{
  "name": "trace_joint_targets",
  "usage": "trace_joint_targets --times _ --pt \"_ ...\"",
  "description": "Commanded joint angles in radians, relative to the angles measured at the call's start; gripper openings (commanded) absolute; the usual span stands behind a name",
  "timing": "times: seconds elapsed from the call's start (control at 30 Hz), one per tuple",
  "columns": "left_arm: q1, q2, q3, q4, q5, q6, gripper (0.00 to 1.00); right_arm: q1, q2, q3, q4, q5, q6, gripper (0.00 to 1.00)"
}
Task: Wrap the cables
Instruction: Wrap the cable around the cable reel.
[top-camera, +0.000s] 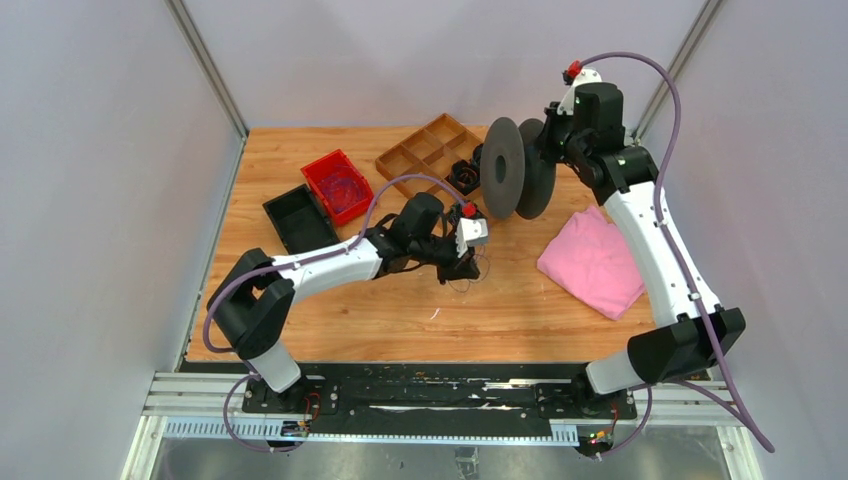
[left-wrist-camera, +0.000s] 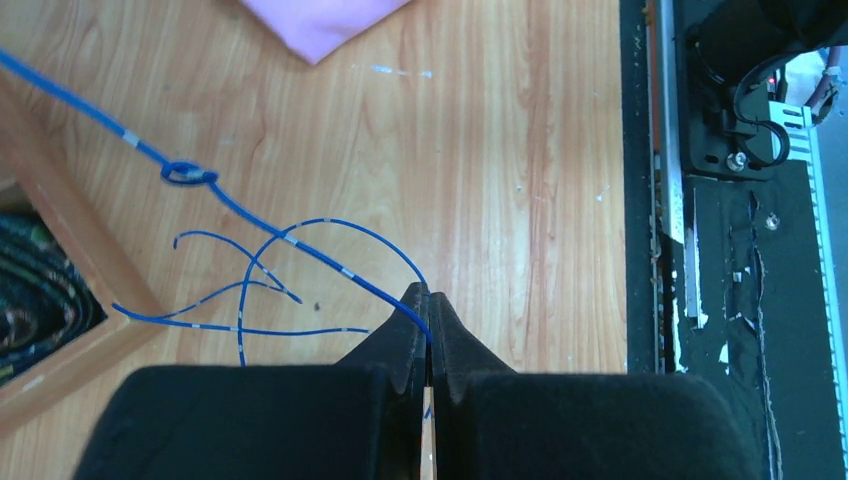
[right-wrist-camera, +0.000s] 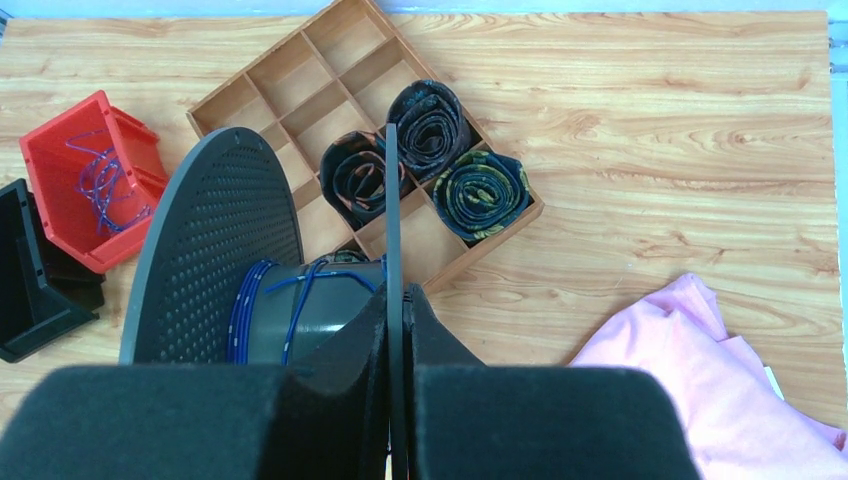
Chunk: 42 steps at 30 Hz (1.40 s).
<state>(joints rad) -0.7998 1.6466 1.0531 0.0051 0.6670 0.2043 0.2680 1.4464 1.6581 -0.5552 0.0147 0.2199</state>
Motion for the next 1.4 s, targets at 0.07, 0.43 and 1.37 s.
trace_joint_targets --times 0.07,0.43,1.37 --pt "-0.073 -0.021 0.073 -0.133 0.013 0.08 0.0 -0.014 0.005 -0.009 0.138 0.111 -0.004 0.0" --pt "-0.077 0.068 0.311 -0.217 0.03 -0.037 0.0 0.031 -0.032 -0.165 0.205 0.155 -0.037 0.01" --pt "-0.008 0.159 0.707 -0.56 -0.082 -0.034 0.11 0.115 -0.16 -0.453 0.373 0.162 -0.21 0.01"
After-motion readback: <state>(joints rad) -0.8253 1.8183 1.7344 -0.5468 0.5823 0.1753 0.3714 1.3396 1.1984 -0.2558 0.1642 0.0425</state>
